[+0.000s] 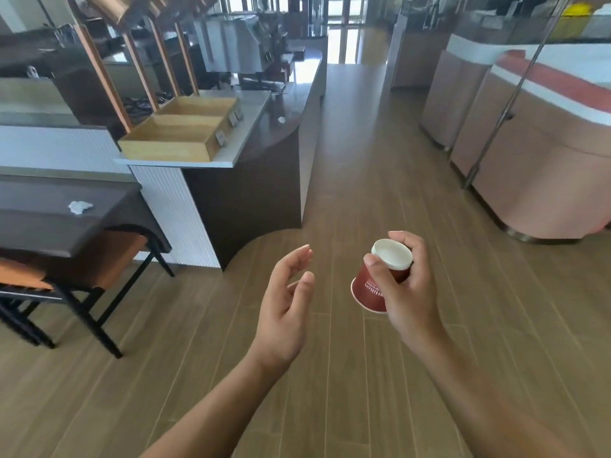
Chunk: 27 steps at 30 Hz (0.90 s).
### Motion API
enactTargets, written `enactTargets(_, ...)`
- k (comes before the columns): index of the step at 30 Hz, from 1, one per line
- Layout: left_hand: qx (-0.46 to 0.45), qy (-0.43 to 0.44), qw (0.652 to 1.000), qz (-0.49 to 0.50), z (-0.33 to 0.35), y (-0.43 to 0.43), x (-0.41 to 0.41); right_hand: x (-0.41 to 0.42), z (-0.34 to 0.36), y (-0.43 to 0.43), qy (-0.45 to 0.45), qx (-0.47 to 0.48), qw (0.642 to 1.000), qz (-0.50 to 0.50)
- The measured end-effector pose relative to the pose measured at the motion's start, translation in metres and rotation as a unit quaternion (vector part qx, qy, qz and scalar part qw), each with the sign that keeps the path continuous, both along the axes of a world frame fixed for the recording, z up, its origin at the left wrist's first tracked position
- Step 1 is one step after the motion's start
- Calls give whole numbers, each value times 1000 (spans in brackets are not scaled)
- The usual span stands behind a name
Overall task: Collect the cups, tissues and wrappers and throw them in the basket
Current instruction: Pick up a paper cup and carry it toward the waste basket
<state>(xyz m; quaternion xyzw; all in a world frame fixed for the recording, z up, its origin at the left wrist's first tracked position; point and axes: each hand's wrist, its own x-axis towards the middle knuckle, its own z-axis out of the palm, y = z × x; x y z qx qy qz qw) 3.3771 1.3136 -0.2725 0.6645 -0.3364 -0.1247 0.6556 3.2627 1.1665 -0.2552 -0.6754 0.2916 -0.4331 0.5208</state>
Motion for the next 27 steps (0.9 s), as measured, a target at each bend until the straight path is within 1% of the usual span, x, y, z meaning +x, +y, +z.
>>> enactTargets(9,-3,-1,1000,5,-3,-160,129,127,-13,-158,2,-6,1000,12)
enactTargets(14,10,-1,1000,27,-2,-271,199,200,-12,-275,-3,6,1000,28)
enactTargets(20,-13,10,999,48,12,-398,278,289,12,-409,1,-2,999,45)
enactTargets(27,-35,18,998,58,11,-510,373,386,10,-518,8,-4,998,66)
